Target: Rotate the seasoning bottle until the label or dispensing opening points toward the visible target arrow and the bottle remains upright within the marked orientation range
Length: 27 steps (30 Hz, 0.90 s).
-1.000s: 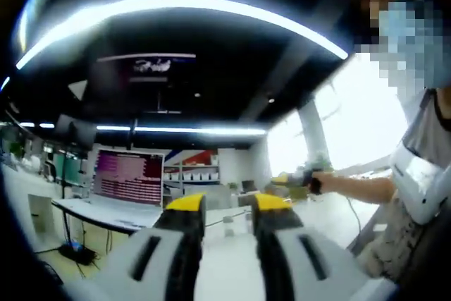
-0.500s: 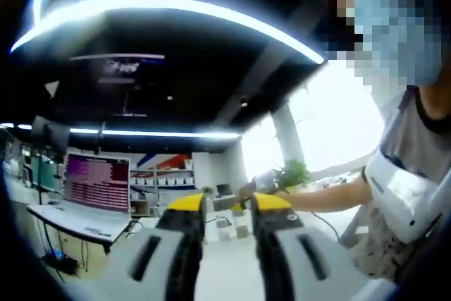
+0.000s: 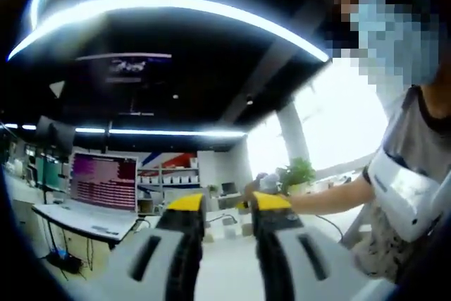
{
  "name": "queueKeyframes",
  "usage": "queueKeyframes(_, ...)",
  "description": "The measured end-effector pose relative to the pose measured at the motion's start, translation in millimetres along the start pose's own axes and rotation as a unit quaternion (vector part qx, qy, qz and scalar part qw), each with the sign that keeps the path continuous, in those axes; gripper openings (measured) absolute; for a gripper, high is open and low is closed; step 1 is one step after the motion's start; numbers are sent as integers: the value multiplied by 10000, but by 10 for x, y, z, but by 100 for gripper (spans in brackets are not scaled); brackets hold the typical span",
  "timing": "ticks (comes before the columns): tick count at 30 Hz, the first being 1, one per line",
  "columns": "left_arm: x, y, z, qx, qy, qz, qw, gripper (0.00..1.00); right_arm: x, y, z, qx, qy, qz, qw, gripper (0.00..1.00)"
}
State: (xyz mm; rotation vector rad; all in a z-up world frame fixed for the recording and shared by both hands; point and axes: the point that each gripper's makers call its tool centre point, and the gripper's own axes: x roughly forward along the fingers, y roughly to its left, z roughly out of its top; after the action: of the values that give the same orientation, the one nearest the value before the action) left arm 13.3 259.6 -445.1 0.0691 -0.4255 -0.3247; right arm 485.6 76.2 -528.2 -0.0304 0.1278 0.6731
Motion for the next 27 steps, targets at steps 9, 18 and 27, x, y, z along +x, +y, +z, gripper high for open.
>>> queueKeyframes(9,-57,128,23,-69,-94,222,9997,27,90,-84,-24,693,-221,-14,9973,39)
queueKeyframes(18,24,37,-35,-59,4,85,9999,27,145,-98,-172,533,-63,16,9986,46)
queueKeyframes(27,2,71,-48,-57,14,138,9999,27,129,-78,-238,717,-104,76,9973,43)
